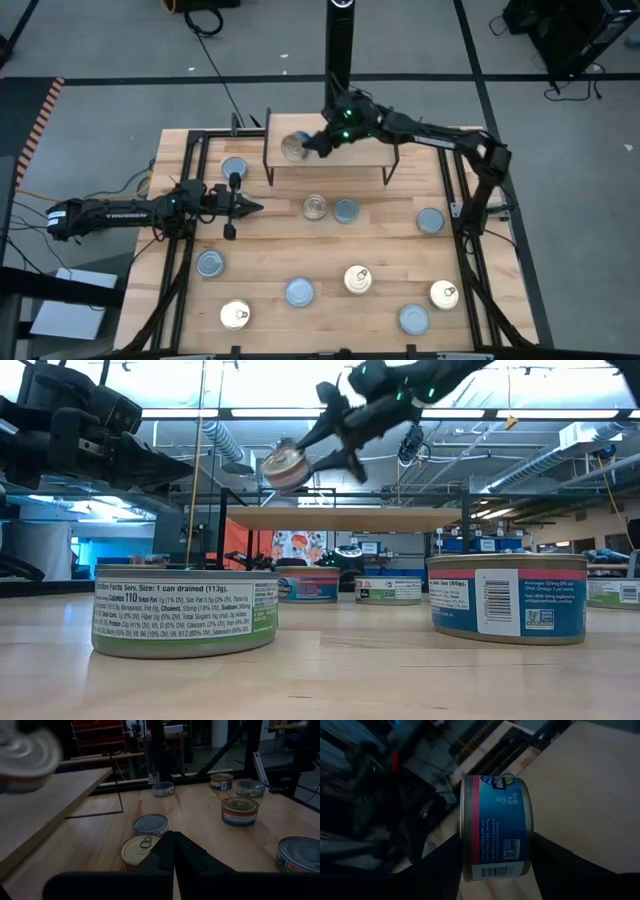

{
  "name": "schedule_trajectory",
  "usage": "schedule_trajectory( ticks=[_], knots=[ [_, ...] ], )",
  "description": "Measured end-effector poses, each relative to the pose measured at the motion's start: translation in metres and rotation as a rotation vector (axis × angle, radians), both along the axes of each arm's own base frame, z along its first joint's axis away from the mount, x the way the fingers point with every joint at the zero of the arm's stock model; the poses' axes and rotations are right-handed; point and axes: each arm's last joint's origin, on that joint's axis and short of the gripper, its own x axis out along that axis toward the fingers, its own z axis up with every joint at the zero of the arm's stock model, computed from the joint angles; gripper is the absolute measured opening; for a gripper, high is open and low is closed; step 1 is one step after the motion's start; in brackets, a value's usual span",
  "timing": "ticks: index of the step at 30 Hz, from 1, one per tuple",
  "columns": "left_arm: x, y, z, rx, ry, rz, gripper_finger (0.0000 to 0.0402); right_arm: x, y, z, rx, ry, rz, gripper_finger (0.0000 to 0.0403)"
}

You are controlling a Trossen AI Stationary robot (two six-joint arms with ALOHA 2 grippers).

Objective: Stack canned seafood by type on shelf
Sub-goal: Put the blue pink tuna can on the shelf

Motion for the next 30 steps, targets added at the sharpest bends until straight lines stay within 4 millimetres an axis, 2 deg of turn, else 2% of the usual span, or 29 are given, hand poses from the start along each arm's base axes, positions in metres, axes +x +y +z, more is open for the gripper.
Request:
schedule_trajectory(
  ticks=[6,12,21,30],
  knots=[
    [0.0,0.0,0.001,0.001,-0.005,0.0,0.0008,0.01,-0.044,-0.023,0.073,-0.159,-0.041,0.0207],
    [0.0,0.0,0.001,0.002,-0.006,0.0,0.0008,0.008,-0.068,-0.041,0.132,-0.171,-0.109,0.0207],
    [0.0,0.0,0.001,0.002,-0.005,0.004,0.0008,0.007,-0.067,-0.045,0.087,-0.125,-0.142,0.0212],
    [0.0,0.0,0.0,-0.001,-0.004,0.004,0.0008,0.005,-0.067,-0.049,0.068,-0.062,-0.181,0.0267]
  ],
)
